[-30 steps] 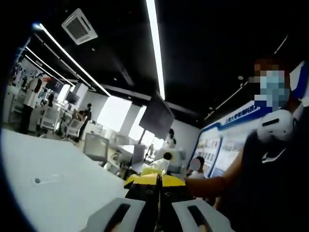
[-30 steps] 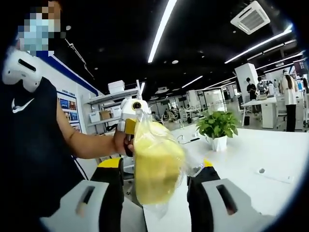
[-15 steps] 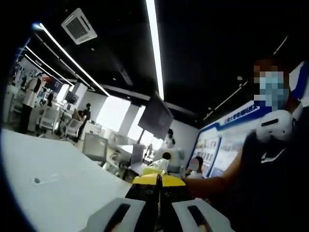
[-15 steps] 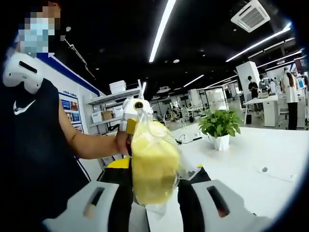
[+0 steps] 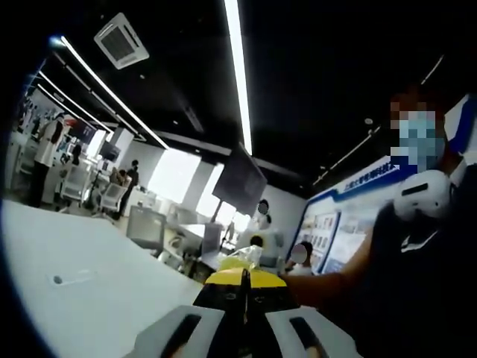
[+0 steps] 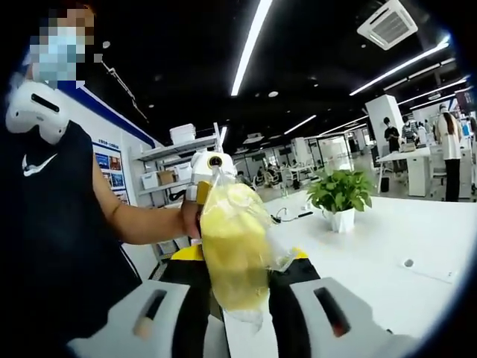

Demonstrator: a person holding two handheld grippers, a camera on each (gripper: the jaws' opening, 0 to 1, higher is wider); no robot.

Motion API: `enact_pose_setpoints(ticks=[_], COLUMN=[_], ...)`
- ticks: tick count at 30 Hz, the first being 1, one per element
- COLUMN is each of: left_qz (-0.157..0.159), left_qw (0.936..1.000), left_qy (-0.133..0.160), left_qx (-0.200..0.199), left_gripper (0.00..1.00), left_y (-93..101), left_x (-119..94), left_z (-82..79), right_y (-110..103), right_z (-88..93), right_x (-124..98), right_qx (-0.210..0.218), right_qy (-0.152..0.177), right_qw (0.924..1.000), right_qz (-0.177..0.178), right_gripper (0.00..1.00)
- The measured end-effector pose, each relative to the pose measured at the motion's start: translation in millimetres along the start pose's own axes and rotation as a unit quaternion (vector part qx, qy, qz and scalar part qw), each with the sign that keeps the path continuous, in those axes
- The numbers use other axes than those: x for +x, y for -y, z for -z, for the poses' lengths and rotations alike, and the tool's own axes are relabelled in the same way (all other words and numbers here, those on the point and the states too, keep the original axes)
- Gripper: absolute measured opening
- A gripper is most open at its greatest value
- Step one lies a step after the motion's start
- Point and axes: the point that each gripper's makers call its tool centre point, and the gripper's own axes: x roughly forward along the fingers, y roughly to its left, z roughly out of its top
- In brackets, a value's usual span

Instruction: Compare the silicone blocks by pressing each to a similar depth, holding the contact briefly, and releasing to observe deformation and rebound differences across the visible hardness samples.

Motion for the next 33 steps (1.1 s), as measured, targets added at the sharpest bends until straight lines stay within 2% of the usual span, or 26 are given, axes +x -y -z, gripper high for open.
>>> enact_pose_setpoints(ticks=[19,23,26,33], left_qz=[0.000,-0.004,-0.008,-0.013], left_qw=[0.9998,0.9998,0.9999,0.9998], left_qy=[-0.007,-0.008,-0.007,-0.007], left_qx=[-0.016,-0.016,-0.012,-0.013], left_gripper=[0.00,0.00,0.00,0.00], left_y=[-0.1,-1.1,-2.1,-2.5], left_x=[-1.3,-0.2,0.6,1.4], left_z=[3.9,5.0,4.8,5.3], right_y=[2.9,3.8,3.6,3.3], right_z=[2.6,3.0,3.7,3.8], right_x=[0.0,-1.1,-1.9,-2.9], right_qx=[0.024,0.024,0.049,0.053], right_qy=[-0.016,-0.020,-0.024,-0.026], right_qw=[0.9996,0.9995,0.9985,0.9983], right_qz=[0.001,0.006,0.003,0.007], right_gripper=[0.08,0.06,0.04,0.03])
